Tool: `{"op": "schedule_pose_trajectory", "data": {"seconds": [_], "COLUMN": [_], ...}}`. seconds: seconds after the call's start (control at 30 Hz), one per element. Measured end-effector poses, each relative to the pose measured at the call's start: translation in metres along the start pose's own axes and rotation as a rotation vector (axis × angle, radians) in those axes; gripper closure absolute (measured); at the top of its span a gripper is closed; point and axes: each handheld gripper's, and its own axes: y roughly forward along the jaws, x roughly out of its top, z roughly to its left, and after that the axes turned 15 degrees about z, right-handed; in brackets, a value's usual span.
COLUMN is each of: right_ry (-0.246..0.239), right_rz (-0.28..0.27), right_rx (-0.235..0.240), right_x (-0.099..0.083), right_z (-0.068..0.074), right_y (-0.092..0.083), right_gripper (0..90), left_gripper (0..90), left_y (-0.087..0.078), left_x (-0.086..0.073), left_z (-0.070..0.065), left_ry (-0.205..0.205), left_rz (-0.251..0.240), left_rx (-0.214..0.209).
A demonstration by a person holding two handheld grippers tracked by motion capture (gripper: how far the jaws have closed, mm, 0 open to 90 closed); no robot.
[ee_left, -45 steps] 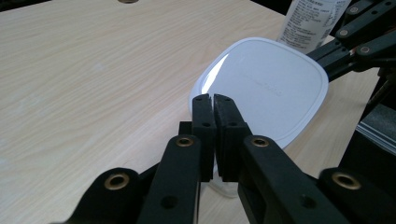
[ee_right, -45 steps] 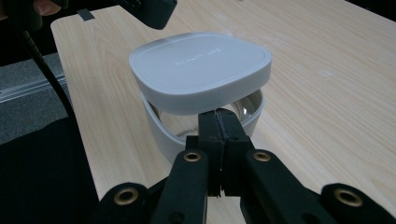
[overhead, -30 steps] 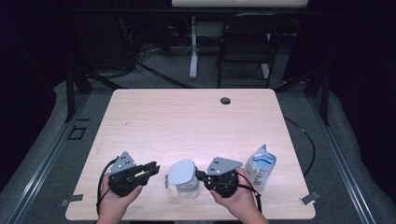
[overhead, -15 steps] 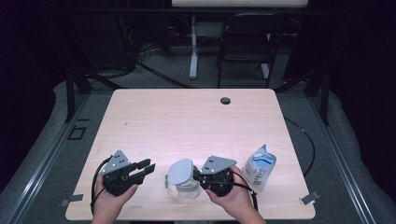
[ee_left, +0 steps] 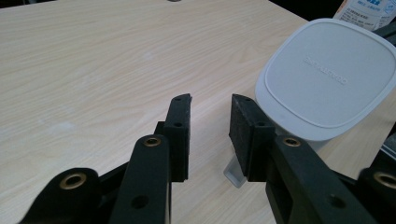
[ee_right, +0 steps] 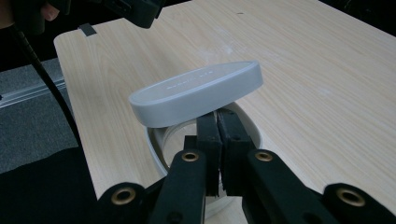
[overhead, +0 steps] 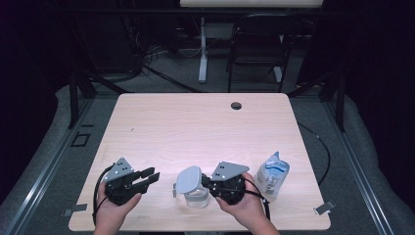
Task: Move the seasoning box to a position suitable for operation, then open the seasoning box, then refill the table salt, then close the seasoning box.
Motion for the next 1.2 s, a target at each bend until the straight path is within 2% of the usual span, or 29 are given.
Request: {"op": "schedule_pose_trajectory", "data": {"seconds": [0.2,0.27,0.5,1.2], "right_ry": [-0.005,-0.014,-0.029,-0.046], "right_rz": [-0.009,-0.012,-0.01,-0.029], "right_rx": [-0.005,-0.007,-0.007,0.034], "right_x": [0.006,0.01,0.017,0.034], "right_z": [0.002,0.004,0.007,0.017], "right_y": [-0.005,-0.007,-0.006,0.007], "right_gripper": [88.4,88.4,88.4,88.3], "left_gripper": [67.7,62.4,64.2,63.6], "left_y": [0.003,0.001,-0.006,-0.001], "left_x": [0.001,0.001,0.0,0.0], "left_z": [-0.003,-0.003,0.006,0.004], "left_ry": [-0.001,-0.005,-0.037,-0.024], "left_rz": [0.007,-0.004,-0.016,0.011], "left_rx": [0.004,0.008,0.013,0.015]}}
